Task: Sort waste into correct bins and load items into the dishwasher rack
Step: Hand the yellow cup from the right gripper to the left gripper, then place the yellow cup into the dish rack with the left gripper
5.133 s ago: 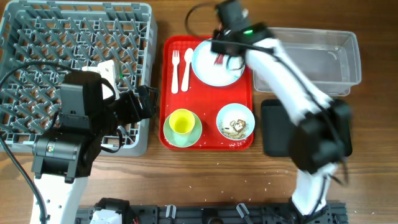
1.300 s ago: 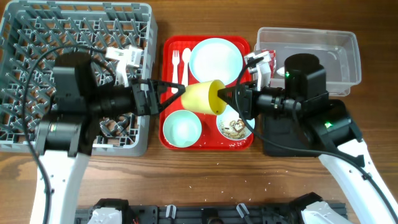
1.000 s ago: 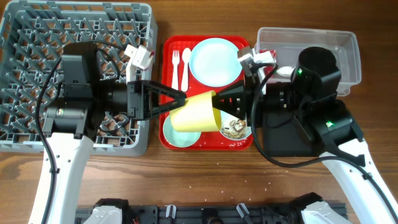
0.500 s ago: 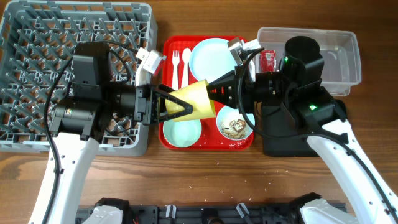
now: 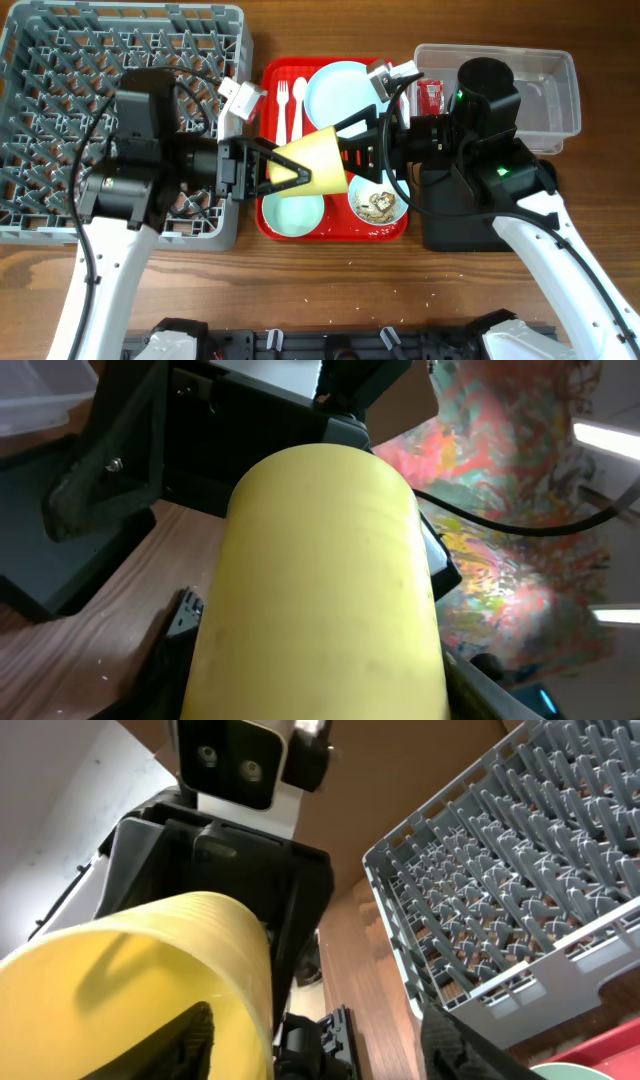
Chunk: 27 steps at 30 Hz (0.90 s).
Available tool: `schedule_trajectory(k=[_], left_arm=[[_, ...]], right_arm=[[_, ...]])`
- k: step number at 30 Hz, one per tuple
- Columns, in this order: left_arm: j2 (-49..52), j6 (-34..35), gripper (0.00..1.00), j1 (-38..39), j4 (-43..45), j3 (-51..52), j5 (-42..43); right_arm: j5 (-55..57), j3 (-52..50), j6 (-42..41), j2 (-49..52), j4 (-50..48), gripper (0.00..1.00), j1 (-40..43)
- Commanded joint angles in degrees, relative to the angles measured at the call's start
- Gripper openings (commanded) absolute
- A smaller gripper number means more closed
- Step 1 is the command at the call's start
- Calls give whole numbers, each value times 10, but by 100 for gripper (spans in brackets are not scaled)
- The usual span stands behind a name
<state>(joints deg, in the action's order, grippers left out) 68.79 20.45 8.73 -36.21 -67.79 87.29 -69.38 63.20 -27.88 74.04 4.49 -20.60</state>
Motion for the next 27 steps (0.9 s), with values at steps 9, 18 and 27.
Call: schedule_trajectory(k=[9,18,27], left_arm=[[-139,-3,58,-151,-239,-7,-471],[-72,28,55,-150,-387,-7,-845],[106,43,56,-125,-353,-7,-869]], right_arm=[[83,1,11,-34,147,75,23],[276,1,38,-45,393,77,18],[276,1,39,-45,399,78,18]])
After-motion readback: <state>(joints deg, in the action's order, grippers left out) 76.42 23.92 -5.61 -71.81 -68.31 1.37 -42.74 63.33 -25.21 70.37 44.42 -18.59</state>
